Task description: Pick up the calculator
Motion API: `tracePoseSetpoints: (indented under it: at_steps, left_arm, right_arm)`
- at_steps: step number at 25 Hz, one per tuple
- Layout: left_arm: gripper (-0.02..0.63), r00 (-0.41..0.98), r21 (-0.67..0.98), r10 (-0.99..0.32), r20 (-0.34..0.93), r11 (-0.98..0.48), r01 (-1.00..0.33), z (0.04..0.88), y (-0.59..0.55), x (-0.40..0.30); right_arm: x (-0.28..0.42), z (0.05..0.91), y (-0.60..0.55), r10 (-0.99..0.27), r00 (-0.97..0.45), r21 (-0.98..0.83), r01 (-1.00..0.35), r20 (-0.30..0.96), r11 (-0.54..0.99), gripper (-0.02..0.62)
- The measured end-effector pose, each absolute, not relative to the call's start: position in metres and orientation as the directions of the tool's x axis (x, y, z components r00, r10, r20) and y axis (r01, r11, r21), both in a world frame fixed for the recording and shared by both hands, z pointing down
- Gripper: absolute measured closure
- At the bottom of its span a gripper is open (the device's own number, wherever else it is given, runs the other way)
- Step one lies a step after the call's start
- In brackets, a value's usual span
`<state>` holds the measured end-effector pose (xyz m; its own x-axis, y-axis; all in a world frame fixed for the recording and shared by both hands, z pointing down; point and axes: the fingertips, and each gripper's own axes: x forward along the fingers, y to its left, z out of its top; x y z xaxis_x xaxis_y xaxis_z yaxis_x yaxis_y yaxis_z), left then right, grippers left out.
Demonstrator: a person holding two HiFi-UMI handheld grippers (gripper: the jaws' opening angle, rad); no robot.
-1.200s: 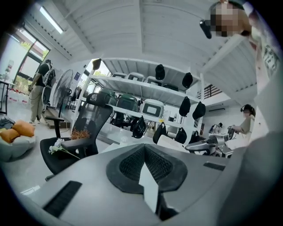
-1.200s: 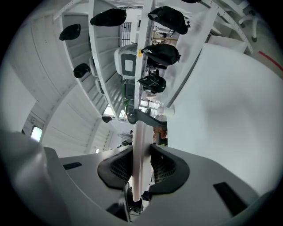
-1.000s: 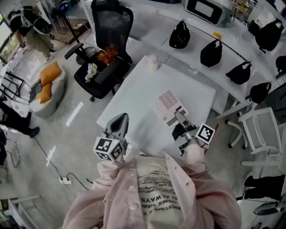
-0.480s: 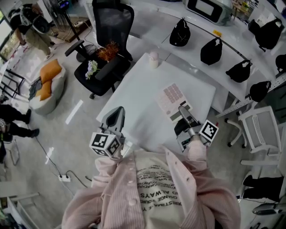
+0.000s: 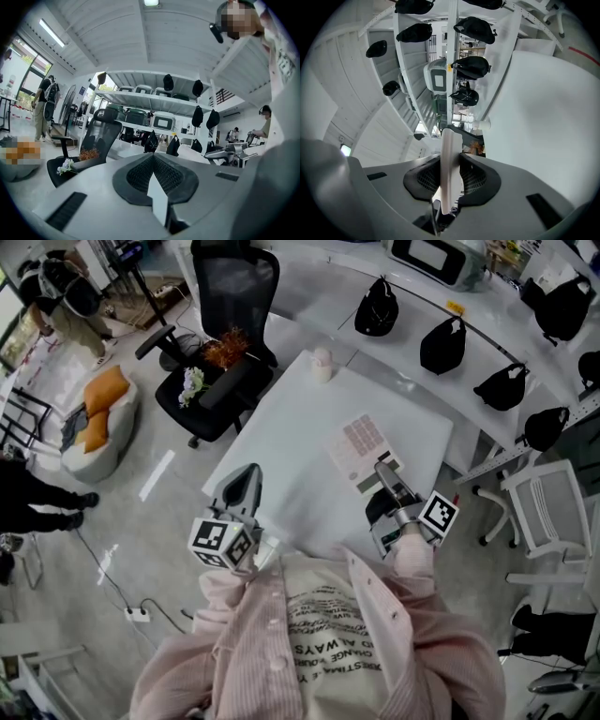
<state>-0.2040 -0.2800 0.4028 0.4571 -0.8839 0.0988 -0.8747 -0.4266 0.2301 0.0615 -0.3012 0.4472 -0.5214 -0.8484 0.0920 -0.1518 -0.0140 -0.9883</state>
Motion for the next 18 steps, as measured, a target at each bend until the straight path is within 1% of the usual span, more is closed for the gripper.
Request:
tracePoseSetpoints:
  at_steps: [18]
  left_arm:
    - [0.604, 0.461, 0.222, -0.88, 0.113, -0.43, -0.875, 0.4067, -0.2817, -0.1981]
  right_arm:
    - [0.0612, 0.4506, -0.3029, -0.846, -0.525, -0.991, -0.13, 0.094, -0.03, 0.515]
